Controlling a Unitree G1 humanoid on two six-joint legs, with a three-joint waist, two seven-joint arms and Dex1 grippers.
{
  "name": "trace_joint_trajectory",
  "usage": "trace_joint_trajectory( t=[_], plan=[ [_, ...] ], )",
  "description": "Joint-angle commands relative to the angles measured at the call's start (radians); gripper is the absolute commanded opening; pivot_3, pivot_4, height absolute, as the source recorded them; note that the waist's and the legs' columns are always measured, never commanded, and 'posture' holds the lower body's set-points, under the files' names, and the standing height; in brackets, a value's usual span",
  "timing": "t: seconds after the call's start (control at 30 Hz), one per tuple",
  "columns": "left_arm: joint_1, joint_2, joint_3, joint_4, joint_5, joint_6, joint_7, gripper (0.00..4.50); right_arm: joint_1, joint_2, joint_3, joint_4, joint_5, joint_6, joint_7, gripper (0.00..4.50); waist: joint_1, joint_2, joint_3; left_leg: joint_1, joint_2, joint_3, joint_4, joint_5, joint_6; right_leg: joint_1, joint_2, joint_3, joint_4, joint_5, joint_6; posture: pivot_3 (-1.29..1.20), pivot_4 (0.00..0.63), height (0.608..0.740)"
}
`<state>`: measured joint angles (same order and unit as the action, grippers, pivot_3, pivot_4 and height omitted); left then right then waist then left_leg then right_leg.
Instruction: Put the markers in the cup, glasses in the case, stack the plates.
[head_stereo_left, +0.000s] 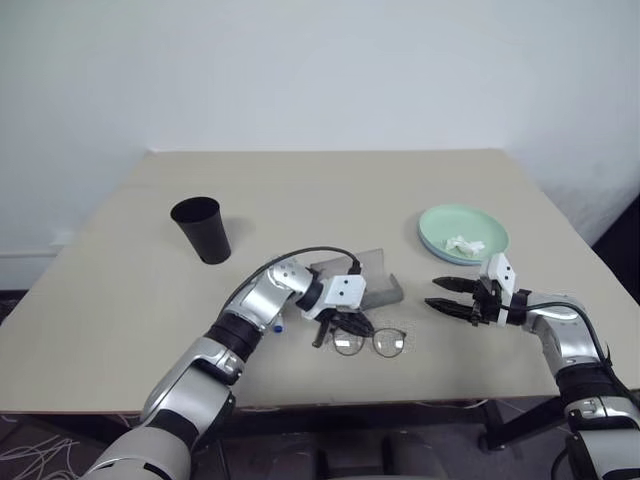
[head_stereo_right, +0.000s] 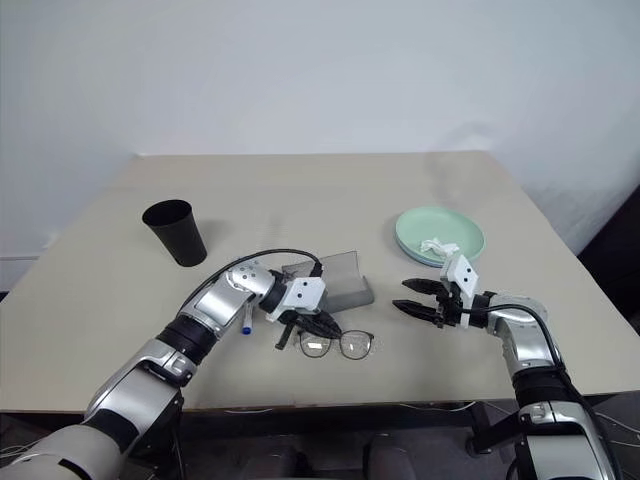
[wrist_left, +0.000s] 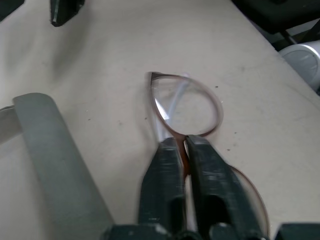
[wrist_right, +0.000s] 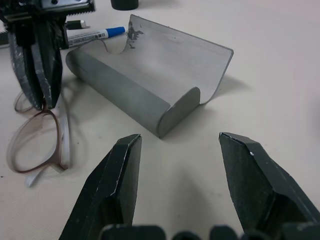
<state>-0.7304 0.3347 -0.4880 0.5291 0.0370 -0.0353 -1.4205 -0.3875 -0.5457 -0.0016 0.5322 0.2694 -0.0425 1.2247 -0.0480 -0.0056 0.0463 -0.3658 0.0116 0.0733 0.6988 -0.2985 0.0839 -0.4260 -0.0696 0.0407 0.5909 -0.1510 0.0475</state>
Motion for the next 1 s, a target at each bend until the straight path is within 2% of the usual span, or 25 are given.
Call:
trace_joint_trajectory(
  t=[0.03,0.3,0.4,0.6,0.87,1.0],
  plan=[
    [-0.018,-0.003,-0.001,-0.005,0.01,-0.014,-0.002,0.05,-0.018,-0.012,-0.011,-0.041,-0.001,-0.012,-0.009,2.68,0.0,0.0,0.0,0.0,0.0,0.0,0.0,0.0,0.0,0.0,0.0,0.0,0.0,0.0,0.0,0.0,0.0,0.732],
    [-0.015,0.0,0.002,-0.013,0.006,-0.01,-0.009,0.05,-0.024,-0.008,-0.009,-0.033,-0.009,-0.017,-0.018,2.68,0.0,0.0,0.0,0.0,0.0,0.0,0.0,0.0,0.0,0.0,0.0,0.0,0.0,0.0,0.0,0.0,0.0,0.732],
    [-0.02,-0.011,0.023,-0.019,-0.018,0.027,-0.004,0.65,-0.025,-0.006,-0.009,-0.029,-0.011,-0.018,-0.018,2.68,0.0,0.0,0.0,0.0,0.0,0.0,0.0,0.0,0.0,0.0,0.0,0.0,0.0,0.0,0.0,0.0,0.0,0.732],
    [-0.024,-0.007,0.006,-0.017,0.01,0.002,0.006,2.65,-0.027,-0.002,-0.008,-0.024,-0.015,-0.021,-0.021,2.68,0.0,0.0,0.0,0.0,0.0,0.0,0.0,0.0,0.0,0.0,0.0,0.0,0.0,0.0,0.0,0.0,0.0,0.732],
    [-0.026,-0.004,-0.016,-0.015,0.024,-0.002,-0.027,2.65,-0.029,0.002,-0.008,-0.015,-0.023,-0.028,-0.029,2.68,0.0,0.0,0.0,0.0,0.0,0.0,0.0,0.0,0.0,0.0,0.0,0.0,0.0,0.0,0.0,0.0,0.0,0.732],
    [-0.029,-0.004,-0.023,-0.008,0.036,-0.008,-0.033,1.77,-0.028,0.004,-0.01,-0.013,-0.028,-0.031,-0.033,2.68,0.0,0.0,0.0,0.0,0.0,0.0,0.0,0.0,0.0,0.0,0.0,0.0,0.0,0.0,0.0,0.0,0.0,0.732]
  ],
)
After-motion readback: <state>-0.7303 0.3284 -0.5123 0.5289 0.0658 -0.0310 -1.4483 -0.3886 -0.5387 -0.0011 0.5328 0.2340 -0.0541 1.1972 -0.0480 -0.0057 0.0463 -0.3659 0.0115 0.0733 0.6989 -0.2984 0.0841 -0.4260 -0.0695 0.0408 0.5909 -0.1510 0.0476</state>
